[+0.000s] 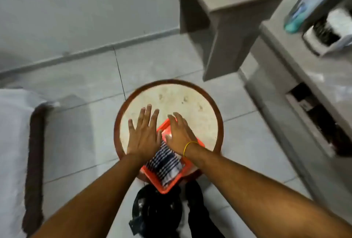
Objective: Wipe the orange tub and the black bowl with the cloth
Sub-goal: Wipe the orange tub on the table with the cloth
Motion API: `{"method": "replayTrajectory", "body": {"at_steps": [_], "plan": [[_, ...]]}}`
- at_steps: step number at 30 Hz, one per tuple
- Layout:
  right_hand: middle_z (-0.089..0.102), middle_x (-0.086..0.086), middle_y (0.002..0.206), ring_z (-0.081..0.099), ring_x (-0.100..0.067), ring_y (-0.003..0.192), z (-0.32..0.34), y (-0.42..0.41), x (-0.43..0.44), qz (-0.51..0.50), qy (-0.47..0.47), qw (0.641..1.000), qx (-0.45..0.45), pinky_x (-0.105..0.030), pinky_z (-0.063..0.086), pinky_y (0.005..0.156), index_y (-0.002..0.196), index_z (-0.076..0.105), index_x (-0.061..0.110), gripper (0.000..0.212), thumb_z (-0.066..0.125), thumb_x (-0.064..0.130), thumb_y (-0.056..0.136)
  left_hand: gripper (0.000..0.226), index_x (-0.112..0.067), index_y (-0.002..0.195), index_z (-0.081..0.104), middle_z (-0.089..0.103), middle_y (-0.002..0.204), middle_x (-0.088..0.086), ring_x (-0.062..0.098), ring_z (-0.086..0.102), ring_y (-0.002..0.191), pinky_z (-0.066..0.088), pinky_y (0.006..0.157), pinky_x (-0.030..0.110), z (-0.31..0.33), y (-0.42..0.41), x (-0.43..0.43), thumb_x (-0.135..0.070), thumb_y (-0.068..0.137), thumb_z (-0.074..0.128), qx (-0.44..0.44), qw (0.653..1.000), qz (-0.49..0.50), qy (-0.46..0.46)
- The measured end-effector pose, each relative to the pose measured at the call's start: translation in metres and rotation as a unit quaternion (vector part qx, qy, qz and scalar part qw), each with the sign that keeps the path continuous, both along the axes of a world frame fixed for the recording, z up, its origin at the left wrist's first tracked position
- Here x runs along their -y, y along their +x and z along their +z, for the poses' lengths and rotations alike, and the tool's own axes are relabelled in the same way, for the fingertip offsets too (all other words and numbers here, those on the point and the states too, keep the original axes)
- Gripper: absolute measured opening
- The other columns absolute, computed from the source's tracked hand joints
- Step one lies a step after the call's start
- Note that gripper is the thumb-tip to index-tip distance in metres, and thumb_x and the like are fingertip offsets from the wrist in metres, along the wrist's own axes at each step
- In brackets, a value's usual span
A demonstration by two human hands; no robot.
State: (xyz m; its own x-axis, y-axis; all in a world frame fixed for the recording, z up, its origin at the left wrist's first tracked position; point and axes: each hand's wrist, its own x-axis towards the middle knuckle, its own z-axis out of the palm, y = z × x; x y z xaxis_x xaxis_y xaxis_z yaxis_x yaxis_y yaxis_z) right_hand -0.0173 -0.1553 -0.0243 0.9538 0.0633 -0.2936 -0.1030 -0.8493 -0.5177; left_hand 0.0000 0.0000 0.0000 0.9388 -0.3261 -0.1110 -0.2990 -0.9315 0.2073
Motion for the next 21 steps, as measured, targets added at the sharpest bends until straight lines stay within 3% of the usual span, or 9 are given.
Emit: {"method": "replayTrajectory", "body": {"at_steps": [2, 4, 6, 9, 12, 16, 18, 21], "plan": [[0.028, -0.022, 0.166, 0.033, -0.042, 0.15, -0.057, -0.012, -0.005, -0.017, -0.002, 0.998, -0.06, -0.049, 0.036, 0.122, 0.161, 0.026, 0.005, 0.08, 0.065, 0.025, 0.094, 0.078, -0.026, 0.165, 0.005, -0.002, 0.177, 0.006, 0.029, 0.003, 0.164, 0.018, 0.124, 0.069, -0.061, -0.004, 0.003, -0.038, 0.103, 0.05, -0.087, 0.996, -0.015, 0.024], [0.042, -0.018, 0.15, 0.046, -0.04, 0.134, -0.114, -0.035, -0.014, -0.048, -0.014, 0.992, -0.118, -0.048, 0.045, 0.111, 0.152, 0.035, 0.006, 0.073, 0.068, 0.027, 0.091, 0.09, -0.026, 0.165, 0.004, 0.01, 0.177, 0.008, 0.031, 0.014, 0.162, 0.025, 0.123, 0.065, -0.119, -0.015, -0.001, -0.037, 0.096, 0.062, -0.144, 0.987, -0.037, 0.062], [0.048, -0.013, 0.137, 0.05, -0.037, 0.124, -0.164, -0.052, -0.027, -0.054, -0.036, 0.99, -0.127, -0.045, 0.046, 0.106, 0.143, 0.042, 0.009, 0.07, 0.068, 0.036, 0.085, 0.09, -0.023, 0.163, 0.012, 0.029, 0.171, 0.01, 0.034, 0.03, 0.156, 0.035, 0.119, 0.06, -0.166, -0.021, -0.003, -0.04, 0.092, 0.065, -0.192, 0.979, -0.042, 0.06], [0.047, -0.007, 0.135, 0.049, -0.032, 0.121, -0.205, -0.068, -0.042, -0.065, -0.075, 0.989, -0.113, -0.045, 0.045, 0.104, 0.143, 0.043, 0.012, 0.083, 0.071, 0.045, 0.072, 0.086, -0.018, 0.16, 0.025, 0.047, 0.155, 0.013, 0.038, 0.049, 0.138, 0.05, 0.105, 0.057, -0.206, -0.023, -0.002, -0.034, 0.089, 0.07, -0.216, 0.976, 0.008, 0.022], [0.053, -0.005, 0.129, 0.053, -0.031, 0.114, -0.213, -0.068, -0.051, -0.105, -0.072, 0.988, -0.091, -0.048, 0.049, 0.09, 0.14, 0.047, 0.017, 0.089, 0.081, 0.034, 0.059, 0.094, -0.019, 0.155, 0.033, 0.046, 0.146, 0.015, 0.041, 0.05, 0.125, 0.054, 0.095, 0.056, -0.22, -0.025, 0.003, -0.016, 0.075, 0.082, -0.197, 0.979, 0.047, 0.011], [0.061, -0.004, 0.126, 0.057, -0.031, 0.118, -0.215, -0.06, -0.062, -0.173, -0.029, 0.977, -0.121, -0.049, 0.046, 0.093, 0.137, 0.047, 0.022, 0.083, 0.083, 0.031, 0.063, 0.089, -0.021, 0.153, 0.035, 0.044, 0.141, 0.02, 0.045, 0.052, 0.12, 0.052, 0.097, 0.057, -0.221, -0.019, 0.006, -0.005, 0.075, 0.075, -0.219, 0.967, 0.114, -0.066], [0.067, -0.004, 0.121, 0.061, -0.032, 0.115, -0.217, -0.057, -0.062, -0.178, -0.015, 0.974, -0.138, -0.049, 0.047, 0.094, 0.13, 0.049, 0.022, 0.072, 0.081, 0.034, 0.067, 0.09, -0.022, 0.154, 0.032, 0.046, 0.14, 0.021, 0.045, 0.057, 0.12, 0.054, 0.097, 0.057, -0.219, -0.015, 0.006, -0.007, 0.078, 0.077, -0.253, 0.953, 0.134, -0.102], [0.073, -0.008, 0.103, 0.069, -0.038, 0.099, -0.217, -0.047, -0.053, -0.174, 0.028, 0.971, -0.164, -0.046, 0.056, 0.088, 0.104, 0.062, 0.018, 0.038, 0.071, 0.038, 0.072, 0.09, -0.019, 0.151, 0.037, 0.057, 0.134, 0.022, 0.042, 0.061, 0.119, 0.056, 0.097, 0.053, -0.217, -0.003, -0.002, -0.006, 0.073, 0.079, -0.306, 0.935, 0.143, -0.109]]}}
